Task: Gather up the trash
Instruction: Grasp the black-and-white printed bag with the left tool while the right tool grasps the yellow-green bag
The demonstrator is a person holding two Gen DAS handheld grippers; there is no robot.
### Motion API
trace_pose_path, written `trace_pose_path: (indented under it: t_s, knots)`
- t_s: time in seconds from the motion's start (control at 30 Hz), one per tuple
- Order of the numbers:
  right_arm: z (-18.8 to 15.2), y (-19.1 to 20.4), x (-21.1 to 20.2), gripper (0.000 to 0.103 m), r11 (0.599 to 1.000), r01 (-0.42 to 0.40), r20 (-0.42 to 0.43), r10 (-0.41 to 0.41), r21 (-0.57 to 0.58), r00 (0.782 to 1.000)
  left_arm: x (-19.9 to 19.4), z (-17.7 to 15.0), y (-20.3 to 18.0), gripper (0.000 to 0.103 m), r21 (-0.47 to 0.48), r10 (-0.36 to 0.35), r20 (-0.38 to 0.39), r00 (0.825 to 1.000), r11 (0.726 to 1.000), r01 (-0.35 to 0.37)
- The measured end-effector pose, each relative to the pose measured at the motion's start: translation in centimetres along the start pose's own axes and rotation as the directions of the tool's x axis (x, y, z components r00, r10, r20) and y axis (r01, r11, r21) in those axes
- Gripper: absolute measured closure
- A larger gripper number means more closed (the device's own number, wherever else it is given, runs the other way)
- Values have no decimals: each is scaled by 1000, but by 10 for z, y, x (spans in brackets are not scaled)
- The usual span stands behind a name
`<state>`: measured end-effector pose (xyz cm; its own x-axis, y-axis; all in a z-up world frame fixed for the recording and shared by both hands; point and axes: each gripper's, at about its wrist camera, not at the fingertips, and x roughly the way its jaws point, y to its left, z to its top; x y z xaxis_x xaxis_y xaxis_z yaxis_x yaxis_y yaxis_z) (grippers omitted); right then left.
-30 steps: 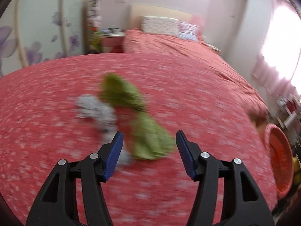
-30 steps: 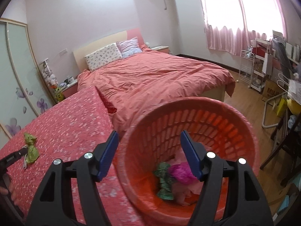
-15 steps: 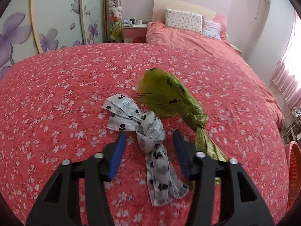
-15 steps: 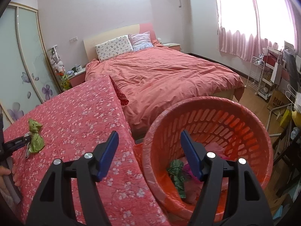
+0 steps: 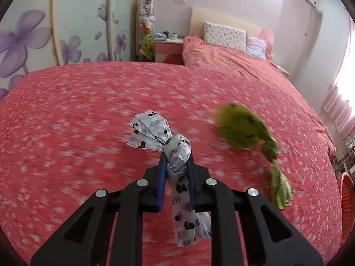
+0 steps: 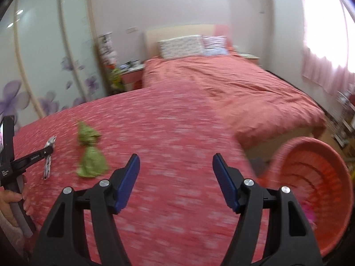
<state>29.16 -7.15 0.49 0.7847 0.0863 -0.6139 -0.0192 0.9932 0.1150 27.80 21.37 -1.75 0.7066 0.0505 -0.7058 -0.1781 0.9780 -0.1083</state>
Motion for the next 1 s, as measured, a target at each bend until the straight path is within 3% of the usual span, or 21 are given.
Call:
trace_pose_path:
  t_s: [0.2,0.5,0.6,0.67,0.73,0.8,1.0]
  knots:
    - [14,95,42,37,988,-113,-38,109,-108,993,-19,7,44,86,-50,26,35,999,998,-24]
    - [24,169,109,48,980,-146,-149,126,-134,981,-24,9,83,85,-111,41,39,998,993,-36]
    - [24,173,124,48,983,-113,-164,89,-142,982,-24,7,87,86,-113,38,38,999,993,-34]
    - [24,171,130,54,985,-101,-176,75,-142,982,-23,6,85,85,-109,34,36,999,994,-30]
    - [19,160,134,75,986,-97,-204,67,-139,977,-22,7,83,85,-100,28,34,999,995,-24]
    - [15,148,136,84,988,-82,-219,53,-129,974,-21,6,76,85,-89,18,32,999,996,-15]
    - [12,98,106,86,998,-30,-152,20,-63,988,-25,2,49,85,-45,-17,31,999,999,18]
